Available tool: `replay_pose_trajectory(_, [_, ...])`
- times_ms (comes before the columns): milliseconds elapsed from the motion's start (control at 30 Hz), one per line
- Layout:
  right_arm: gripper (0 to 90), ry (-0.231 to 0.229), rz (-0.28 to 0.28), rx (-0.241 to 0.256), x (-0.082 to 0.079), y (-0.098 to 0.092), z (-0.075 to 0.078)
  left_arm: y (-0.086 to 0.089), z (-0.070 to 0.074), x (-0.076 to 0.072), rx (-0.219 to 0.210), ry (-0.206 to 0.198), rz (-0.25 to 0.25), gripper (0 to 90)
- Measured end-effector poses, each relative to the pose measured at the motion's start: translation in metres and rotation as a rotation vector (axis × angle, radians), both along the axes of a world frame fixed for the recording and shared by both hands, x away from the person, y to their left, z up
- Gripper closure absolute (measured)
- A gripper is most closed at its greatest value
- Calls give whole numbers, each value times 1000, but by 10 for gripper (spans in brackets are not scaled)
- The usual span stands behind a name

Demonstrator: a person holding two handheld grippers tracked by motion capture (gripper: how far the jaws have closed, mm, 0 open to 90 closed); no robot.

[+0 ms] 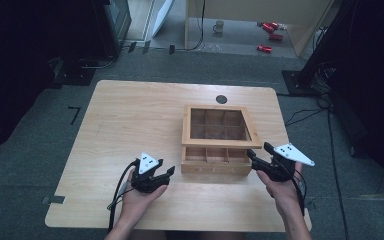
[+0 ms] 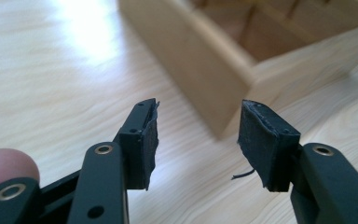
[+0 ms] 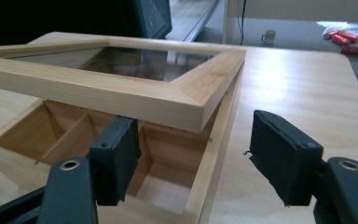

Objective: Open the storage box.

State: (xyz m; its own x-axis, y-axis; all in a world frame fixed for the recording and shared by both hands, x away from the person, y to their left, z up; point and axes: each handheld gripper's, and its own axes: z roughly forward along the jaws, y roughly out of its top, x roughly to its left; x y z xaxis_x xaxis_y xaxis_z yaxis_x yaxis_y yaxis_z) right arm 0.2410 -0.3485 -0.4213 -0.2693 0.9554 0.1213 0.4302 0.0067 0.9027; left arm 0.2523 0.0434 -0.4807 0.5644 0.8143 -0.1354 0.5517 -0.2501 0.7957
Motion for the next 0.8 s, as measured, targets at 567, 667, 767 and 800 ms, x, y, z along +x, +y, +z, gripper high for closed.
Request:
replay_pose_trajectory(567, [363,-85,12,-35,32,7,24,57,-31,-7,97,23,75,448])
replay_pose_trajectory(667, [388,-97,20,-27,37,6,27,60,-33,-7,106,7,85,440])
replay_pose_trajectory(767, [420,-107,25,-13,43,5,29,59,-34,-8,108,-2,96,423])
replay_pose_trajectory(800, [429,-109,25,-12,45,5,30,59,-35,-9,111,-2,95,417])
